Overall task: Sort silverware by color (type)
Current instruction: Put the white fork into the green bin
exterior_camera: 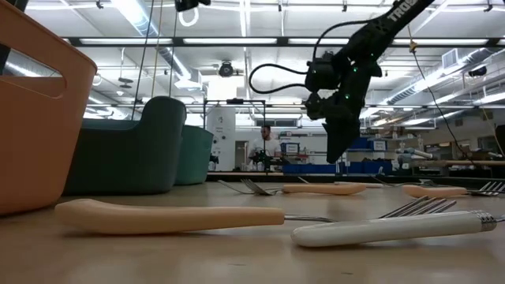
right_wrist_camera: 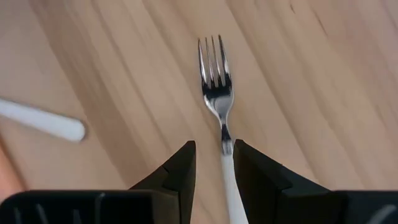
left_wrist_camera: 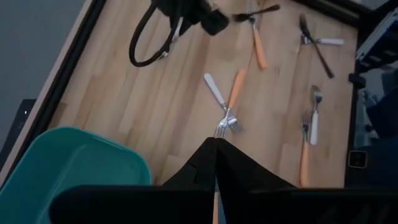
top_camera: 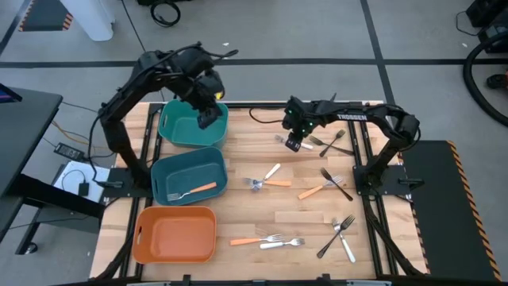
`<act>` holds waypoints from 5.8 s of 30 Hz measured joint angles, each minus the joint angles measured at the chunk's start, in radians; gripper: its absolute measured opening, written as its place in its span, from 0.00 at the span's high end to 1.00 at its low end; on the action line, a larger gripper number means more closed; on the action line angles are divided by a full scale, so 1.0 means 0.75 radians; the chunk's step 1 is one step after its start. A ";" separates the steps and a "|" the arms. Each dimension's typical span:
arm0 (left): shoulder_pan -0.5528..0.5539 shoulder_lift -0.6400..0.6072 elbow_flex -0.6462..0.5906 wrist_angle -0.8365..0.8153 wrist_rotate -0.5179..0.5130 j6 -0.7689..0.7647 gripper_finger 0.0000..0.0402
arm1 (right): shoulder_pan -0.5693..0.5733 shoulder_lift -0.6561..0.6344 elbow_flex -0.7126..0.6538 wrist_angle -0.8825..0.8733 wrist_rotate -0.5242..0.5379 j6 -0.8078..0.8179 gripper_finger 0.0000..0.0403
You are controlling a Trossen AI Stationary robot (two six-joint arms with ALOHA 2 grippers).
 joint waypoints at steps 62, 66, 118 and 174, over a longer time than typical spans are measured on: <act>-0.003 -0.073 -0.001 0.012 -0.036 0.018 0.96 | 0.130 -0.249 0.443 -0.331 -0.086 0.159 0.92; -0.009 -0.061 -0.001 0.002 -0.037 0.019 0.95 | 0.169 -0.326 0.523 -0.189 -0.038 0.170 0.92; -0.104 0.168 -0.001 0.735 -0.175 -0.179 0.97 | 0.342 -0.326 0.578 0.378 0.153 0.126 0.97; 0.283 0.154 -1.012 0.461 -0.554 0.290 0.95 | 0.343 -0.326 0.578 0.295 0.154 0.161 0.87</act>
